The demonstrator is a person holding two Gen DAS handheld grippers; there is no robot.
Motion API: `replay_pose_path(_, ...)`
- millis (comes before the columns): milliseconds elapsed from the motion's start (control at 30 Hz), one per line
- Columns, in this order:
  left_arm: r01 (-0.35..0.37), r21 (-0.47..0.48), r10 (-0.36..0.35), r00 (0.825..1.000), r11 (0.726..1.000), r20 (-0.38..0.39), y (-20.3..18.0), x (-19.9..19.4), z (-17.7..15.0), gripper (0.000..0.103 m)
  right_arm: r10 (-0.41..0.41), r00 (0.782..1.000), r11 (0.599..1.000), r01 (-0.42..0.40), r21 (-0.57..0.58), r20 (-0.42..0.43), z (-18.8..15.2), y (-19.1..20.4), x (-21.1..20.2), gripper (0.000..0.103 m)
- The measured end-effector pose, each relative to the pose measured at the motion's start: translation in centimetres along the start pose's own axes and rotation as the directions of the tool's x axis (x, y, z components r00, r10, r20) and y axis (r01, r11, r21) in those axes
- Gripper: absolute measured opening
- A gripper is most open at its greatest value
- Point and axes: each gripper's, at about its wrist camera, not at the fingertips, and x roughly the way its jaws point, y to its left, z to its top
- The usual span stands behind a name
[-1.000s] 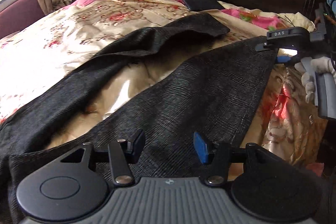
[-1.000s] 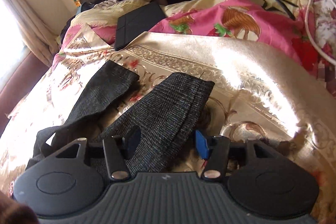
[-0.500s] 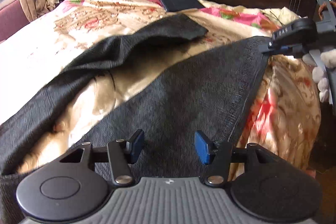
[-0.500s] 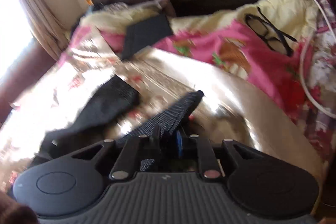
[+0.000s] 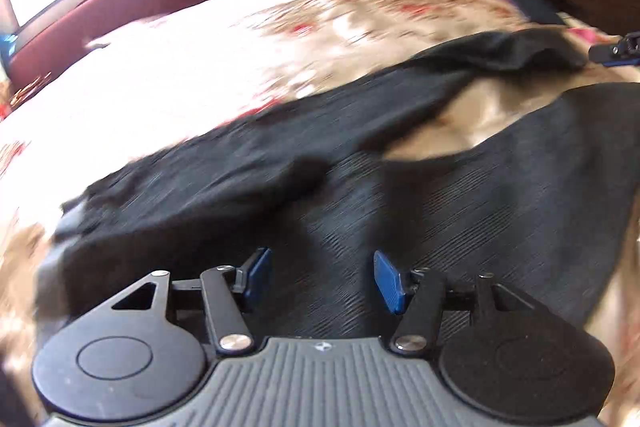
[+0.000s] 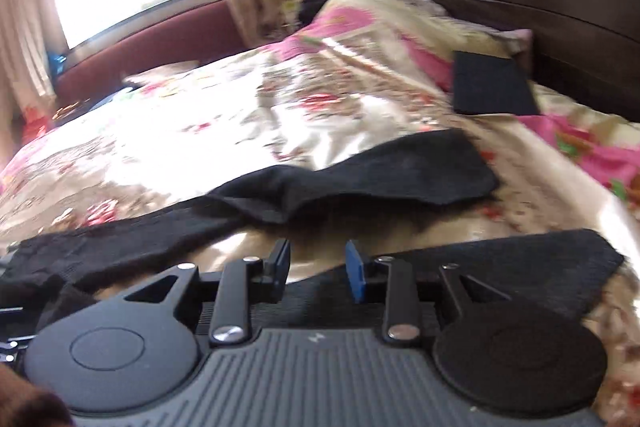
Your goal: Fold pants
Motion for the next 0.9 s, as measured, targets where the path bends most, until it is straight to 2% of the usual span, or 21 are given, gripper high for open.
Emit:
replay_pose_path(100,0.008,-0.066,-0.011,0.999,0.998,-0.045,3.8,-0.2,-1.4,0.070,0.087,0.995,0.987,-0.094,-0.132,-0.056,0.5,5.6,3.1,0.032)
replay_pose_path(167,0.004,-0.064,-0.005,1.000,0.998,-0.015,5.8,-1.1,-1.1,0.070,0.135,0.987,0.961,-0.151,-0.232,-0.086,1.1,9.0,4.9,0.032)
replay_pose_path(233,0.003,-0.060,0.000,0.999,0.998,0.043,8.2,-2.2,0.1,0.070,0.184,0.975,0.915,-0.217,-0.341,-0.128,2.0,12.6,7.0,0.043)
replay_pose_path(300,-0.009,-0.023,0.011,0.996,1.000,0.092,10.8,-2.4,1.7,0.076,0.242,0.953,0.856,-0.297,-0.422,-0.180,3.0,15.7,9.4,0.045)
replay_pose_path(333,-0.027,0.006,0.026,0.995,1.000,0.101,12.0,-2.0,2.6,0.083,0.259,0.942,0.829,-0.330,-0.453,-0.212,3.4,17.1,10.8,0.045)
replay_pose_path(367,-0.039,0.037,0.035,0.995,0.999,0.098,13.2,-1.3,3.4,0.086,0.263,0.931,0.802,-0.356,-0.479,-0.252,3.7,18.6,12.2,0.045)
replay_pose_path(533,-0.077,0.102,0.077,0.997,0.992,0.001,19.0,4.7,6.1,0.086,0.255,0.878,0.677,-0.461,-0.573,-0.405,5.2,23.8,18.8,0.045)
replay_pose_path(600,-0.041,0.082,0.045,0.998,0.996,-0.052,20.9,6.9,6.6,0.086,0.243,0.861,0.644,-0.488,-0.589,-0.447,5.5,25.1,20.7,0.045)
replay_pose_path(667,-0.007,0.078,0.015,0.995,0.997,-0.102,22.1,9.1,6.7,0.086,0.228,0.835,0.613,-0.523,-0.592,-0.502,5.5,26.0,22.3,0.045)
replay_pose_path(700,0.001,0.092,0.011,0.992,0.996,-0.127,22.3,10.1,6.4,0.086,0.209,0.813,0.594,-0.547,-0.589,-0.544,5.2,26.4,23.5,0.045)
replay_pose_path(733,0.009,0.103,0.006,0.990,0.995,-0.141,22.4,10.9,6.1,0.089,0.183,0.792,0.574,-0.567,-0.590,-0.583,4.6,26.7,24.5,0.049)
replay_pose_path(767,0.018,0.105,-0.003,0.989,0.994,-0.147,22.6,11.5,5.9,0.094,0.172,0.787,0.557,-0.574,-0.600,-0.593,4.1,26.8,25.1,0.051)
replay_pose_path(833,0.019,0.086,-0.005,0.986,0.996,-0.164,23.2,12.5,5.7,0.103,0.192,0.777,0.546,-0.592,-0.593,-0.600,4.0,26.5,25.7,0.058)
replay_pose_path(900,0.036,0.035,-0.029,0.982,0.999,-0.188,24.4,13.3,5.8,0.103,0.198,0.763,0.572,-0.599,-0.560,-0.615,4.3,26.2,26.0,0.058)
